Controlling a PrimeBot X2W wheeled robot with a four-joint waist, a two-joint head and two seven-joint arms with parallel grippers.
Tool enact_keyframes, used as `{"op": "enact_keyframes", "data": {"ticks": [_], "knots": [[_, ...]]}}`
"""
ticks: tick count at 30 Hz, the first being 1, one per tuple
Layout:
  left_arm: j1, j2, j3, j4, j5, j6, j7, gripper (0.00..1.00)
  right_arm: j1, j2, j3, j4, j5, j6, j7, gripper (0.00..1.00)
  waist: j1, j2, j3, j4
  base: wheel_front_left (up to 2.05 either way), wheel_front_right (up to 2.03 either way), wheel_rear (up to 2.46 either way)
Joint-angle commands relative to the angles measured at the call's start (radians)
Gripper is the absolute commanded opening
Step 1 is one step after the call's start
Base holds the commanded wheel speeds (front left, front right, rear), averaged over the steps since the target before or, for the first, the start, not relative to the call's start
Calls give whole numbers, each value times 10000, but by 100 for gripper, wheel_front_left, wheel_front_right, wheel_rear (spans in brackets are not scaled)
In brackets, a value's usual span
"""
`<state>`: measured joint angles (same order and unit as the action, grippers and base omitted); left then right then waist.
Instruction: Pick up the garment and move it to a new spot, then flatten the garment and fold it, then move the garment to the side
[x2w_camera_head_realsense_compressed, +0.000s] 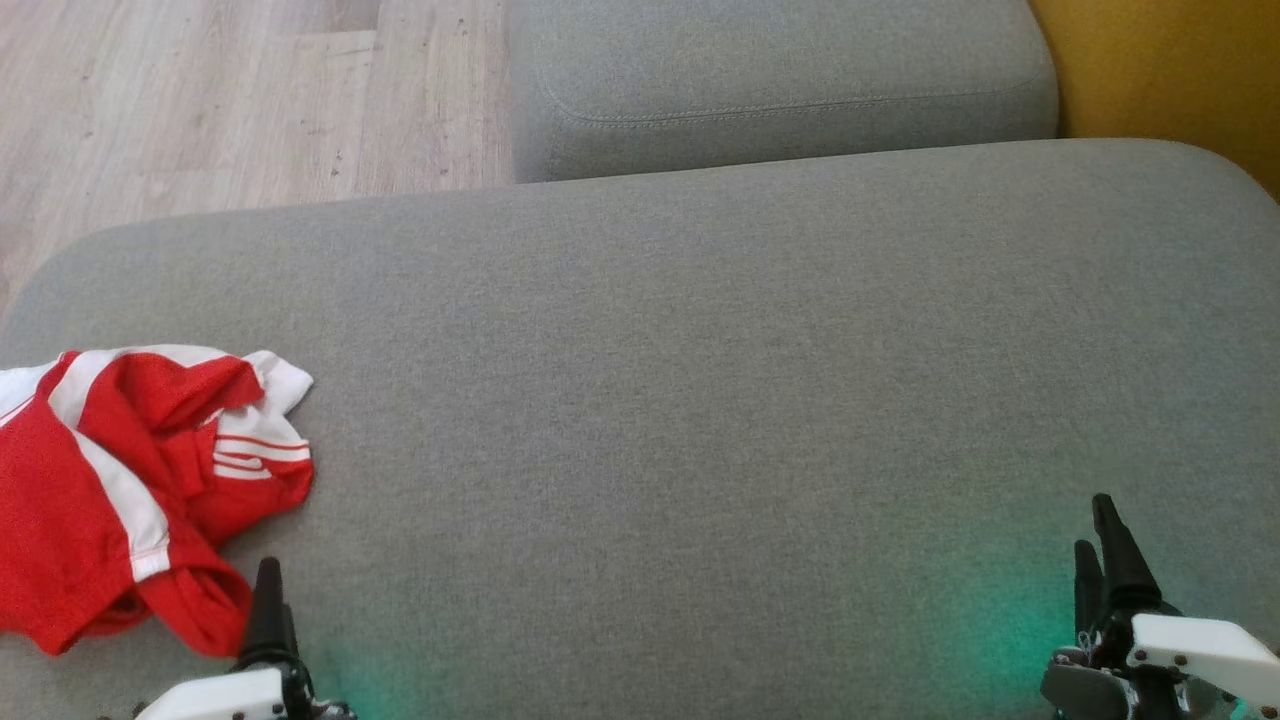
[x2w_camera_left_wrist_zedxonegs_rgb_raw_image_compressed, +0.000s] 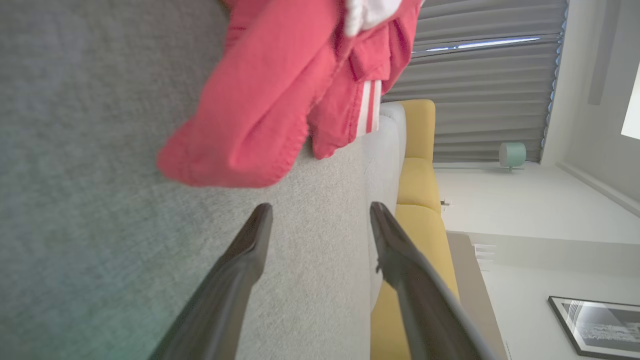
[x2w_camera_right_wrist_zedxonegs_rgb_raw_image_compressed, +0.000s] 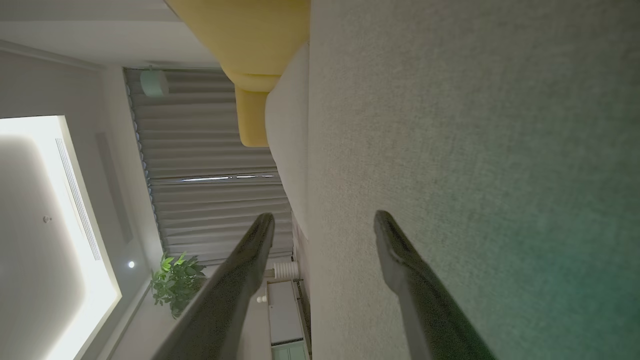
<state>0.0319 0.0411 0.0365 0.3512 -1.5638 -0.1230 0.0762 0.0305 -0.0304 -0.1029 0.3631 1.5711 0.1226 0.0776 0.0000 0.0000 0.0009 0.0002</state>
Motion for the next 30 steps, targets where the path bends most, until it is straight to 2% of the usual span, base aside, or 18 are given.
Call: {"op": "enact_keyframes", "data": {"ticks": [1,30], "knots": [[-422,40,48,-469,446,37,-149,100,-425,-90,82,-452,-455,10,-155,100,0,0,3,7,0,0,0],[-293,53,-627,-1499,4946,645,-970,100,-362,-128,899,-1228,-5384,28,-979,100,0,0,-115,90,0,0,0]]}}
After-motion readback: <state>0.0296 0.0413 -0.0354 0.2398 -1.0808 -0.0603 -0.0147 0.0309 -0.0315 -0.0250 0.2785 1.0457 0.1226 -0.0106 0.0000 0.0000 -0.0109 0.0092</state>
